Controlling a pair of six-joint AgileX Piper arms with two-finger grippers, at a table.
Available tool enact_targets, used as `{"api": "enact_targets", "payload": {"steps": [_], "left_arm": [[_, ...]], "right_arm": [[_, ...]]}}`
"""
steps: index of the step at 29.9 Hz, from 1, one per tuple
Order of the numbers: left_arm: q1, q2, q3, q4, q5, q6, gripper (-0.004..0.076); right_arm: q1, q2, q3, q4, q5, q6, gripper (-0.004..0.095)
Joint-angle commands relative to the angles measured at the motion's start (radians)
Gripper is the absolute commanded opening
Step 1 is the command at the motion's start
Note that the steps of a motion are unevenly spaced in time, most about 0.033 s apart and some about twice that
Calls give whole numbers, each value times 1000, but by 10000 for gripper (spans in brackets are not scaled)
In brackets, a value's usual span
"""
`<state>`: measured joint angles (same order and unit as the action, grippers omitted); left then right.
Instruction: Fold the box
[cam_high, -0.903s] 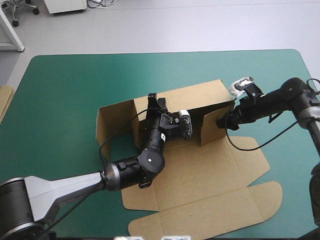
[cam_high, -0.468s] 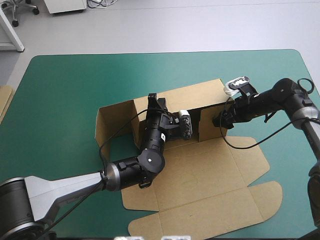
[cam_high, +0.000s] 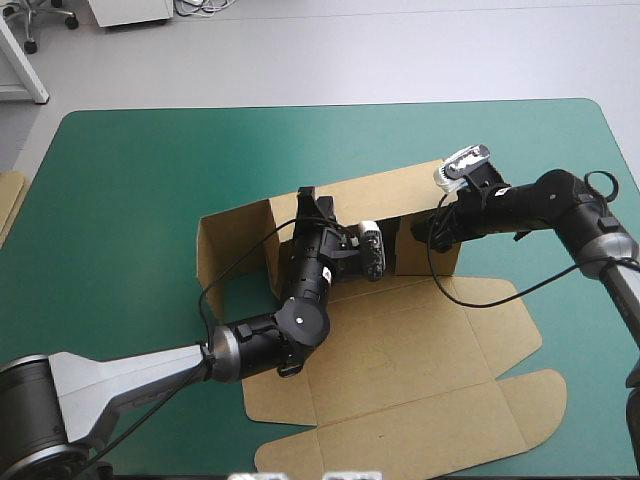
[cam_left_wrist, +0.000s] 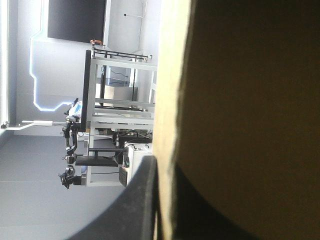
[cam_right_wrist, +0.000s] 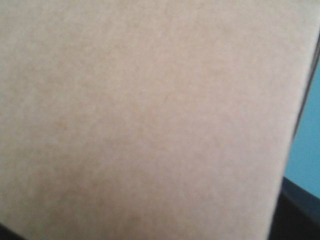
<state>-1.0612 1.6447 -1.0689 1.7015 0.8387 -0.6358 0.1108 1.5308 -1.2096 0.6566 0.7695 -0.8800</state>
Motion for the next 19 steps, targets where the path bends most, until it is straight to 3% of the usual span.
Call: {"api": "enact_targets", "payload": {"steps": [1, 5, 10, 19], "left_arm": [[-6, -42, -33, 116, 11, -13, -10], [-6, -42, -33, 116, 9, -13, -10], [-6, -42, -33, 116, 9, -13, -10], [-6, -42, -33, 116, 1, -13, -10]], "right_arm": [[17, -43, 2, 45, -61, 5, 781], [17, -47, 28, 45, -99, 16, 699], [17, -47, 37, 47, -108, 12, 490], [17, -47, 37, 56, -114, 5, -22]]}}
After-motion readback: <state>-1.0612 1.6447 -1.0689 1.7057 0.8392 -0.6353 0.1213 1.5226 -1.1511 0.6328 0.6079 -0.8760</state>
